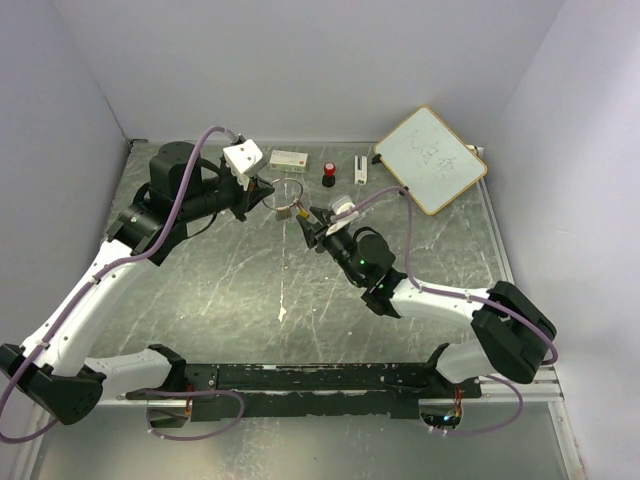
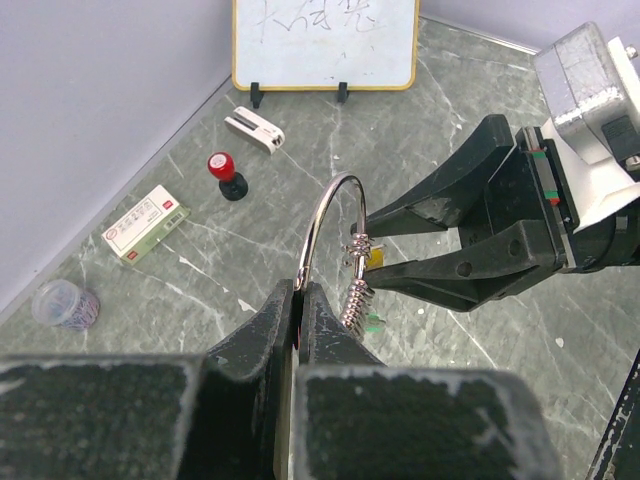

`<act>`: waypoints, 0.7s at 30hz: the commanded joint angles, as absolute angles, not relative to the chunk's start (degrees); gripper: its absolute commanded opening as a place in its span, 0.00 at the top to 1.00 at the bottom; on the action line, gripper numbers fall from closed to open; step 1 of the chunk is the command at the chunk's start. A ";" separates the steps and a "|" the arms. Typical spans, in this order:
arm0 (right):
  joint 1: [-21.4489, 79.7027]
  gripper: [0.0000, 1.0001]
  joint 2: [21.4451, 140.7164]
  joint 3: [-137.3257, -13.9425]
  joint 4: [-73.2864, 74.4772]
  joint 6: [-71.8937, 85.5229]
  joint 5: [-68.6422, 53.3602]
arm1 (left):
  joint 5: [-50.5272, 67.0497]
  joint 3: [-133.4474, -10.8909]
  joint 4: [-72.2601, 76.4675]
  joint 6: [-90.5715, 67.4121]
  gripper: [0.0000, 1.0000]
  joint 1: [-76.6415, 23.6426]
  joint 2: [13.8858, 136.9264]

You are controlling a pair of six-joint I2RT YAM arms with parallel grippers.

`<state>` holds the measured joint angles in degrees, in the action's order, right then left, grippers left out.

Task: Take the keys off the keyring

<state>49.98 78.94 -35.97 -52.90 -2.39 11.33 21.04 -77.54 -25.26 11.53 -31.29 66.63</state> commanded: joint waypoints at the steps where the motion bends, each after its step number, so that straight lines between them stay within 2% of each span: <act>1: 50.10 0.62 80.27 -36.75 -54.97 -2.07 10.42 | 20.76 -79.72 -24.37 10.63 0.93 -31.80 65.62; 20: 50.10 0.65 82.08 -39.18 -55.16 -2.72 9.24 | 19.74 -79.01 -24.16 10.63 0.93 -31.94 65.74; 21: 50.10 0.69 82.15 -39.30 -55.03 -2.74 9.19 | 19.62 -79.01 -24.23 10.63 0.93 -31.99 65.75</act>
<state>49.98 81.60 -37.39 -53.56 -2.26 9.74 20.71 -77.54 -25.26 11.53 -31.35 66.63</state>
